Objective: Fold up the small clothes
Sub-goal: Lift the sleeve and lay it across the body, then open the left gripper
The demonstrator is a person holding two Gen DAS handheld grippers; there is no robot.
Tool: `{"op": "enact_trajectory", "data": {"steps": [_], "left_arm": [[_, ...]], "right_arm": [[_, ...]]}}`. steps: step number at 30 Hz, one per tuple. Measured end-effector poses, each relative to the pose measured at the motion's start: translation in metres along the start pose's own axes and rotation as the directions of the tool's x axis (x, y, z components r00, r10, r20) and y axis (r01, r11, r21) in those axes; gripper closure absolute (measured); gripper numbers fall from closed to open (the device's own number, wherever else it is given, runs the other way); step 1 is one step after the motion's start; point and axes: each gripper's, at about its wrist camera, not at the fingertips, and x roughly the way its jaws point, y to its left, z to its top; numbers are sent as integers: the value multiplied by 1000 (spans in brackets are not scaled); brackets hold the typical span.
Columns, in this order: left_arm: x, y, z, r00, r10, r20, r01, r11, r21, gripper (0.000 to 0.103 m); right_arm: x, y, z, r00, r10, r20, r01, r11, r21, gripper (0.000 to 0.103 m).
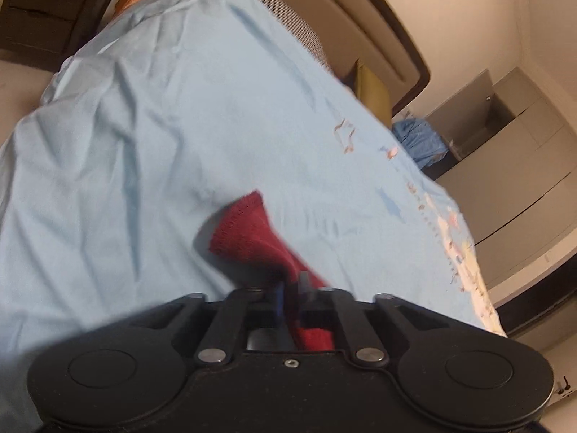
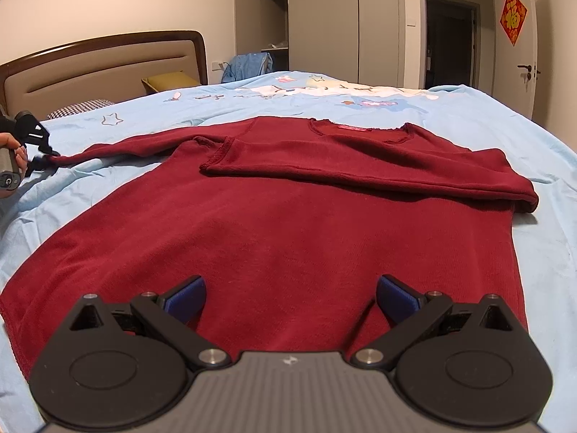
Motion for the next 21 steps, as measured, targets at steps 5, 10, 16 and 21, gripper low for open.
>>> {"op": "enact_trajectory", "data": {"steps": [5, 10, 16, 21], "left_arm": [[-13, -26, 7, 984, -145, 99, 131, 982, 133, 99], [-26, -62, -1, 959, -261, 110, 217, 928, 303, 99], [-58, -137, -20, 892, -442, 94, 350, 808, 475, 99], [-97, -220, -71, 785, -619, -7, 487, 611, 624, 99]], "right_arm": [[-1, -2, -1, 1000, 2, 8, -2, 1000, 12, 0], [-4, -6, -1, 1000, 4, 20, -4, 999, 32, 0], [-14, -16, 1, 999, -1, 49, -4, 995, 101, 0], [-29, -30, 4, 996, -25, 87, 9, 984, 180, 0]]}}
